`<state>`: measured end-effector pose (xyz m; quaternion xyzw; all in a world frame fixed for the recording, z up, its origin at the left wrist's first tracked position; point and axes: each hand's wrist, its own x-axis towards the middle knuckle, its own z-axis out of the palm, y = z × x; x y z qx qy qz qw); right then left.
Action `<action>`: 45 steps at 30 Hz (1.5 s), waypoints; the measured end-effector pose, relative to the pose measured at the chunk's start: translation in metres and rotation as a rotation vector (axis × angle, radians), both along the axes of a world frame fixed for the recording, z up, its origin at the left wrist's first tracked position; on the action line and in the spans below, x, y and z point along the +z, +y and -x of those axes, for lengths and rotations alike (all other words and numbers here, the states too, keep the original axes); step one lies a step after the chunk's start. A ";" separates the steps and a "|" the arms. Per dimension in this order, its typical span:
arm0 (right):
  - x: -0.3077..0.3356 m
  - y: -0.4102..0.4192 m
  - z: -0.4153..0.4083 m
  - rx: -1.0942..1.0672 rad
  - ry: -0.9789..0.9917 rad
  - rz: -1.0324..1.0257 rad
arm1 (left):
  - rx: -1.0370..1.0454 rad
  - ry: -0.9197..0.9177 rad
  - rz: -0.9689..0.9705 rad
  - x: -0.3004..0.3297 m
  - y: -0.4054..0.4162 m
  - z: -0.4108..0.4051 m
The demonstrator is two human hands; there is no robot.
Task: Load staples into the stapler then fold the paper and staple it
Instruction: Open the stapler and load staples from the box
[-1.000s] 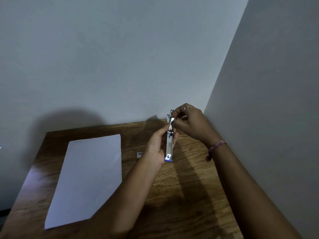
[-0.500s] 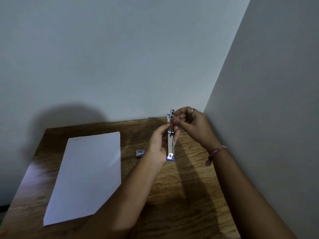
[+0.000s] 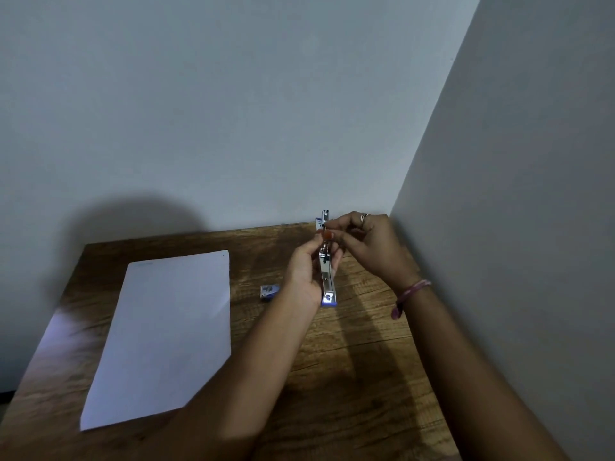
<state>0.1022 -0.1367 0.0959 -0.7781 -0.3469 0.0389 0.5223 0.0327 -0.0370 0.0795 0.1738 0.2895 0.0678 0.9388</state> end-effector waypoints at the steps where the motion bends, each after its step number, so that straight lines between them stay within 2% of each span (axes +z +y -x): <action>1: -0.001 0.000 0.002 0.010 -0.016 -0.010 | 0.008 0.004 0.005 0.001 0.000 -0.001; 5: -0.007 0.003 0.010 0.095 -0.322 0.039 | 0.048 0.013 0.049 0.002 0.005 -0.006; 8: -0.007 -0.001 0.008 0.098 -0.455 0.061 | -0.002 -0.002 0.061 0.000 0.010 -0.006; 10: -0.005 -0.007 0.005 0.130 -0.478 0.081 | -0.033 -0.027 0.067 -0.002 0.012 -0.004; 12: -0.002 -0.014 0.002 0.158 -0.390 0.032 | -0.039 -0.041 0.071 -0.002 0.013 -0.003; 14: 0.000 -0.018 -0.005 0.092 -0.358 0.014 | -0.047 -0.061 0.069 -0.003 0.013 -0.002; 17: -0.002 -0.019 -0.018 -0.069 -0.585 0.261 | -0.084 -0.070 0.035 -0.002 0.011 0.000; 21: 0.002 -0.017 -0.023 -0.084 -0.780 0.474 | -0.108 -0.056 0.024 -0.001 0.008 0.002; 29: 0.006 -0.015 -0.028 -0.033 -0.957 0.608 | -0.139 -0.027 -0.002 -0.005 0.009 0.008; 34: -0.004 -0.015 -0.022 0.023 -0.959 0.604 | -0.136 -0.016 -0.040 -0.012 0.014 0.010; 40: -0.024 -0.020 -0.005 0.007 -0.918 0.563 | -0.149 0.051 -0.211 -0.027 0.020 0.013; 45: -0.046 -0.022 0.004 -0.008 -0.666 0.450 | -0.153 0.060 -0.291 -0.042 0.021 0.016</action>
